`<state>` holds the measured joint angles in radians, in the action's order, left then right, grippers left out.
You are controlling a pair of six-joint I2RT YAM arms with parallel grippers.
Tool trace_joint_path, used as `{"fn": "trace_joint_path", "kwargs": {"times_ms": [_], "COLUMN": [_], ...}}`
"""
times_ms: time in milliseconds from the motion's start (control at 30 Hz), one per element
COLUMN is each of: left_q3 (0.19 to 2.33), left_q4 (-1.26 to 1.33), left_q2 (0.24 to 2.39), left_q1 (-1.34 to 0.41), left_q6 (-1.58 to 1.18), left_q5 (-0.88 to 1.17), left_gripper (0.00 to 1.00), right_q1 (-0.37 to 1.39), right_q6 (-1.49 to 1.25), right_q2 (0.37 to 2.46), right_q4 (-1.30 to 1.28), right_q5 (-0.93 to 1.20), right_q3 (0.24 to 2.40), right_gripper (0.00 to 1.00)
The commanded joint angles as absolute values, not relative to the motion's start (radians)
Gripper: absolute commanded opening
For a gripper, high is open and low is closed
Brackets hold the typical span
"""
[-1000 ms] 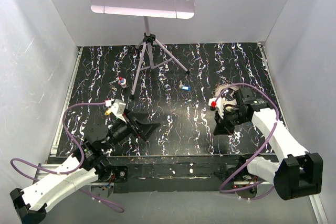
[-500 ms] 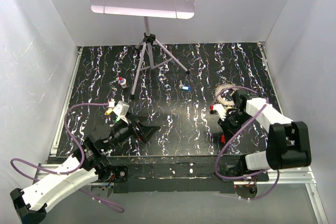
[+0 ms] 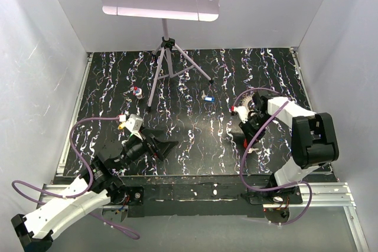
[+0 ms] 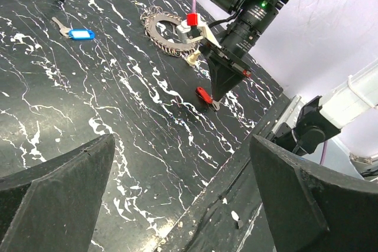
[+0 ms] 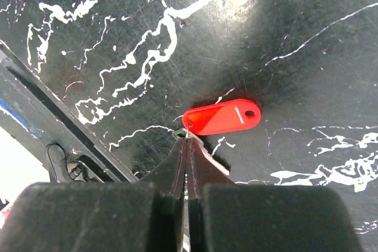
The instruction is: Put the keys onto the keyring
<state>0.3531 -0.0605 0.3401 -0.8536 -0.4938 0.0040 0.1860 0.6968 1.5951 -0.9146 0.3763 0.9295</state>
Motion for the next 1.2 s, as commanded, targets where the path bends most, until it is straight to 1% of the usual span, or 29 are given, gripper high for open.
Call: {"fn": "trace_joint_path", "kwargs": {"times_ms": [0,333,600,700,800,1033,1167], "left_q3": [0.345,0.318,0.302,0.304,0.307,0.308,0.316], "left_q4": [-0.069,-0.063,-0.063,-0.066,-0.075,-0.074,-0.078], "left_q2": [0.337,0.318,0.301,0.299,0.291,0.281,0.285], "left_q1": [-0.850,-0.850,-0.850,-0.850,-0.850,-0.850,-0.850], "left_q6": [-0.474,-0.486,-0.495,-0.495,-0.497,-0.494,-0.495], "left_q5": [-0.015,-0.015,-0.021,-0.020,-0.021,-0.015,-0.008], "left_gripper": [0.98,0.98,0.98,0.98,0.98,0.98,0.98], "right_q1": [0.207,0.258,0.264,0.264,0.264,0.221,0.180], "right_q6": [0.646,0.606,0.594,0.612,0.644,0.816,0.893], "right_q2": [1.624,1.649,1.634,1.583,1.488,1.243,1.146], "right_q4": [-0.897,-0.851,-0.844,-0.850,-0.865,-1.041,-1.135], "right_q5": [0.357,0.338,0.328,0.331,0.350,0.402,0.384], "right_q3": [0.986,0.997,0.999,0.994,0.974,0.933,0.897], "right_gripper": [0.01,0.01,0.01,0.01,0.01,0.01,0.01]}}
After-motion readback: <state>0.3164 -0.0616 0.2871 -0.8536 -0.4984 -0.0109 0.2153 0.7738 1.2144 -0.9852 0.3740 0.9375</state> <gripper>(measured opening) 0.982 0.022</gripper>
